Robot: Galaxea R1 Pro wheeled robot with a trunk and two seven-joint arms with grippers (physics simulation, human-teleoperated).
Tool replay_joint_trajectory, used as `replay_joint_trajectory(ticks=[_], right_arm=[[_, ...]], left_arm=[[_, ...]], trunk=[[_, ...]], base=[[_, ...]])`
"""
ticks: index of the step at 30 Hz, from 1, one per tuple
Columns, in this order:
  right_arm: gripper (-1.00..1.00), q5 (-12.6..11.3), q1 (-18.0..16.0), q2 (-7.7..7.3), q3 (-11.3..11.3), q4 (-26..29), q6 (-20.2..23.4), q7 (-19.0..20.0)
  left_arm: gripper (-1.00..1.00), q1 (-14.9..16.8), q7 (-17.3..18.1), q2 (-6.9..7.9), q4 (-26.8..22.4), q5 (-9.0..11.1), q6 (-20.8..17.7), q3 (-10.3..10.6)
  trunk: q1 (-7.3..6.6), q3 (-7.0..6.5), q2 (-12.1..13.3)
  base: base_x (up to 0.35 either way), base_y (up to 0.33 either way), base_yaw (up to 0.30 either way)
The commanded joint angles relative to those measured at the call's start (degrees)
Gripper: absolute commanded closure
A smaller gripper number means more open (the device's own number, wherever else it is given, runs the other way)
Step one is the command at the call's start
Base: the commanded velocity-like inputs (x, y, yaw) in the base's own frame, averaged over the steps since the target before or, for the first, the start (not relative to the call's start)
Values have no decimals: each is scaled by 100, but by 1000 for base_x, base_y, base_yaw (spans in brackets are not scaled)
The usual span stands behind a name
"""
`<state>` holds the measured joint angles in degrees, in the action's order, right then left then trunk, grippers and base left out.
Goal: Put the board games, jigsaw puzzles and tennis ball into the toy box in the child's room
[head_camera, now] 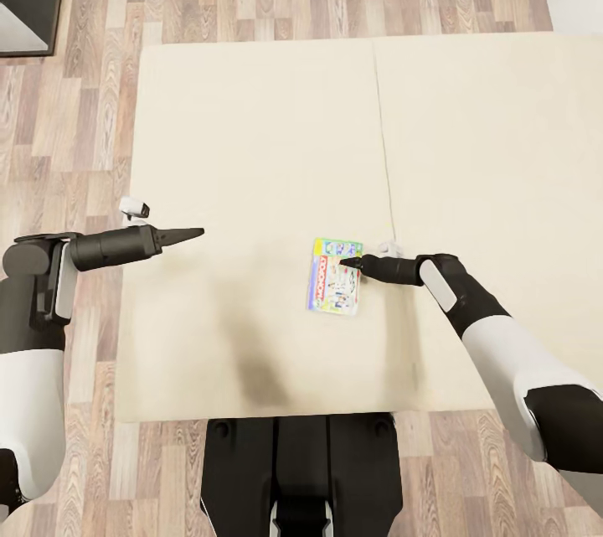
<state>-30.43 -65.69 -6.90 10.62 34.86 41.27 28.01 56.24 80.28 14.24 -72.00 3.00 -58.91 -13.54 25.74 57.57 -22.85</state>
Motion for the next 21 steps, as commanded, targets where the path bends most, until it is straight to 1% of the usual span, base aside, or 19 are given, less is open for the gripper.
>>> replay_joint_trajectory(ticks=[1, 7, 14, 21], right_arm=[[-100, 11, -1, -4, 26, -2, 4, 3], [-100, 18, 2, -4, 28, 0, 3, 3], [-100, 19, 2, 29, 28, 1, 3, 3], [-100, 19, 2, 31, 28, 0, 3, 3]], left_arm=[[-100, 4, 14, 0, 2, 8, -59, 0], [-100, 5, 14, -7, 2, 8, -59, 0], [-100, 2, 14, -6, 2, 9, -60, 0], [-100, 2, 14, -8, 2, 9, -60, 1]], trunk=[[5, 6, -7], [5, 6, -7], [5, 6, -7], [5, 6, -7]], base=[[0, 107, 0], [0, 163, 0], [0, 191, 0], [0, 127, 0]])
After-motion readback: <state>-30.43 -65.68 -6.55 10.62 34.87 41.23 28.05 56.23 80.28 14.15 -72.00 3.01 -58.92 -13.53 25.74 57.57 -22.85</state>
